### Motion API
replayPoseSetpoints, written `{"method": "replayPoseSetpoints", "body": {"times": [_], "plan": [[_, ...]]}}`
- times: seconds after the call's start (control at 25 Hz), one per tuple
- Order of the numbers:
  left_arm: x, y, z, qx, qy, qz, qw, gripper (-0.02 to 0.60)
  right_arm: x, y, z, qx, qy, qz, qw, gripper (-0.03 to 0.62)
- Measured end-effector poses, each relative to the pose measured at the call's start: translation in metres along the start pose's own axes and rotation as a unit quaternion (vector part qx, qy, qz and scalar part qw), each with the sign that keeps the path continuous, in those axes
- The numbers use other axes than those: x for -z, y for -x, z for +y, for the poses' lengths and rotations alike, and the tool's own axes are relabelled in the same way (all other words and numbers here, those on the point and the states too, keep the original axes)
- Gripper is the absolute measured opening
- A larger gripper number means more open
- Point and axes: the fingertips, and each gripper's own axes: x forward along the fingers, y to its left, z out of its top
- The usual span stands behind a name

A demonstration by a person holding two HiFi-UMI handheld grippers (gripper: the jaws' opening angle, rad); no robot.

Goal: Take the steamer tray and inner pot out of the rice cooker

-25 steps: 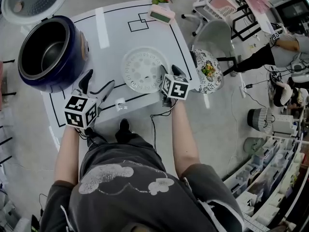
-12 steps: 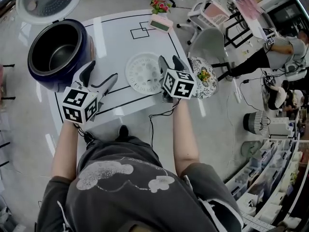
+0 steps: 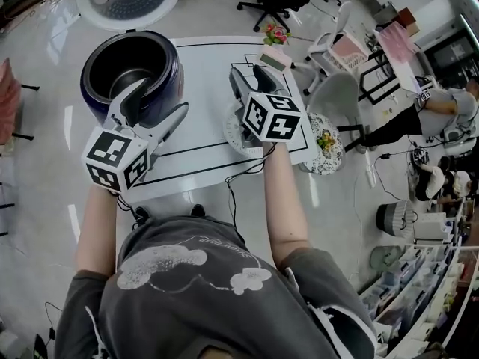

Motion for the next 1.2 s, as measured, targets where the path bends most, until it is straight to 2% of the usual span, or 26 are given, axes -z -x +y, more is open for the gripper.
{"method": "replayPoseSetpoints", "body": {"times": [0.28, 0.44, 0.56, 0.8, 1.0, 1.2], "plan": [[-0.015, 0.067, 0.074, -0.087, -0.001, -0.012, 0.9961, 0.393, -0.025, -0.049, 0.094, -0.076, 0.037, 0.006, 0.996, 0.249], [-0.016, 0.104, 0.119, -0.138, -0.003, -0.007, 0.9905, 0.393, -0.030, -0.080, 0.148, -0.123, 0.066, 0.025, 0.990, 0.249], [-0.017, 0.123, 0.145, -0.160, 0.002, -0.007, 0.9870, 0.393, -0.028, -0.104, 0.175, -0.145, 0.097, 0.050, 0.983, 0.249], [-0.010, 0.132, 0.177, -0.168, 0.014, 0.002, 0.9857, 0.393, -0.009, -0.147, 0.174, -0.130, 0.200, 0.125, 0.963, 0.259], [-0.002, 0.126, 0.196, -0.156, 0.030, 0.003, 0.9873, 0.393, 0.008, -0.170, 0.175, -0.138, 0.256, 0.173, 0.941, 0.268], [0.006, 0.113, 0.208, -0.143, 0.036, 0.012, 0.9890, 0.393, 0.025, -0.189, 0.170, -0.130, 0.306, 0.217, 0.918, 0.268]]}}
